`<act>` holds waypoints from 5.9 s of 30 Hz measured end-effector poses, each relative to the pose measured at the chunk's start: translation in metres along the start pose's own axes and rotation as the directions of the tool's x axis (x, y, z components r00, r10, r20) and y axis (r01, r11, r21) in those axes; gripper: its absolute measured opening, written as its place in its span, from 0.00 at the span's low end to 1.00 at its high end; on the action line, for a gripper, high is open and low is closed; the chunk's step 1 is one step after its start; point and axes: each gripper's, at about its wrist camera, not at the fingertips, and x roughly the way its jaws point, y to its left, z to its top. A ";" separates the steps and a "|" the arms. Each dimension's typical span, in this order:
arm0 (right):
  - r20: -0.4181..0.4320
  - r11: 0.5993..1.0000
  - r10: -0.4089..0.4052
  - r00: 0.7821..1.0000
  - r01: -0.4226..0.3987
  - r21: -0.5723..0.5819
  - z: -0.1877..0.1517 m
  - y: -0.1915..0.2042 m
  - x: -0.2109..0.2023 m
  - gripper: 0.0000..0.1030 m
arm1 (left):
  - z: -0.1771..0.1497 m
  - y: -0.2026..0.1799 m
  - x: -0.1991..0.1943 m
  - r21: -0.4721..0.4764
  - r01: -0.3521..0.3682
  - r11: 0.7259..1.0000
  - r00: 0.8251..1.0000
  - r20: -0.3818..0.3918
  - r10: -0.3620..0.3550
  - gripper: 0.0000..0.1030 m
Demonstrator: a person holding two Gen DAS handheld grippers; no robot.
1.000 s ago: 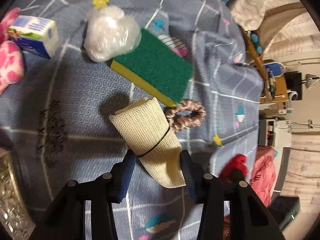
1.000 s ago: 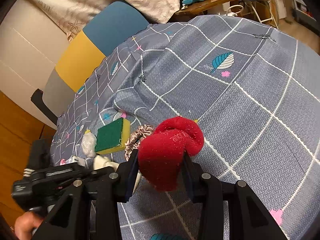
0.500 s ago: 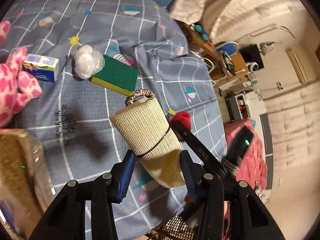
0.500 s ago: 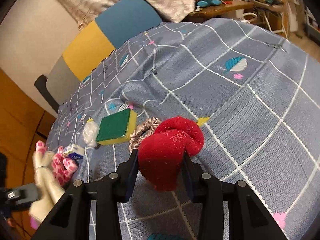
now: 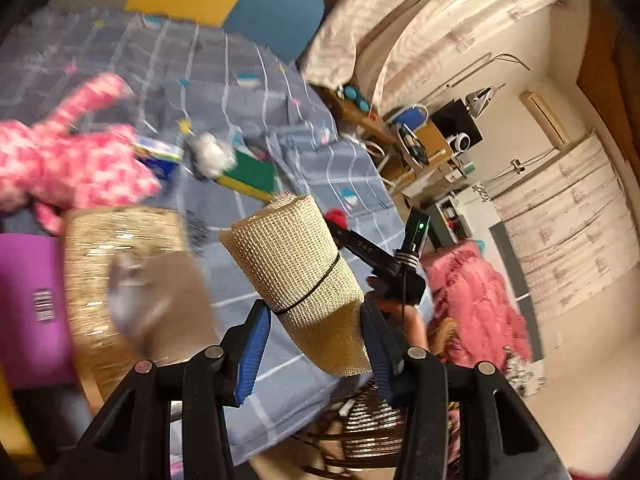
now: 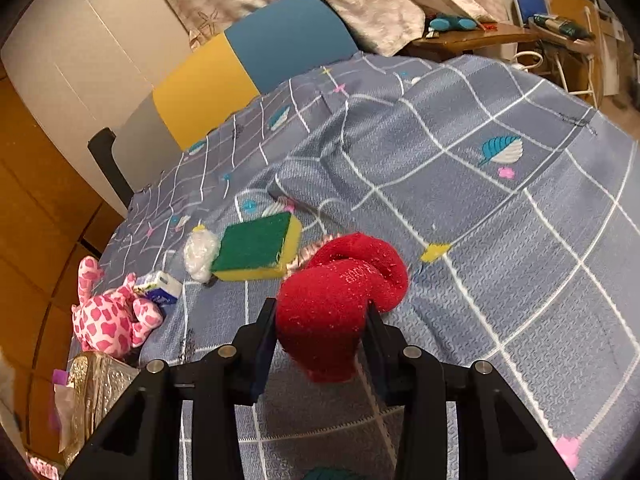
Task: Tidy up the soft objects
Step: 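Carry the cream roll over the gold tray with the left gripper while the right holds the sock, then release the cream roll into the tray while the right gripper brings the sock over it, then lower the red sock into the tray and open the right gripper, then move the right gripper to the pink satin scrunchie, then close the right gripper on the pink scrunchie and lift it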
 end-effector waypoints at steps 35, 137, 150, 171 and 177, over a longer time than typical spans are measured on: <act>0.066 0.962 0.114 0.991 -0.094 -0.258 -0.037 0.106 -0.074 0.40 | -0.083 0.238 -0.154 -0.256 -0.410 0.875 0.908 -0.032 0.417 0.46; 0.009 0.927 0.231 0.973 -0.217 -0.306 -0.113 0.271 -0.075 0.65 | -0.094 0.144 -0.139 -0.081 -0.337 0.938 0.903 0.256 0.346 0.52; -0.060 0.983 -0.054 0.997 0.043 -0.180 -0.089 0.110 -0.027 0.65 | -0.063 0.083 -0.069 0.070 -0.298 0.952 0.947 0.144 0.286 0.52; -0.071 0.961 -0.230 0.971 0.215 -0.176 -0.010 0.063 0.079 0.73 | -0.027 0.030 -0.031 0.143 -0.296 0.944 0.952 0.130 0.278 0.53; -0.095 0.951 -0.275 0.957 0.256 -0.176 0.008 0.054 0.116 0.73 | -0.013 0.026 -0.026 0.150 -0.317 0.937 0.946 0.127 0.299 0.53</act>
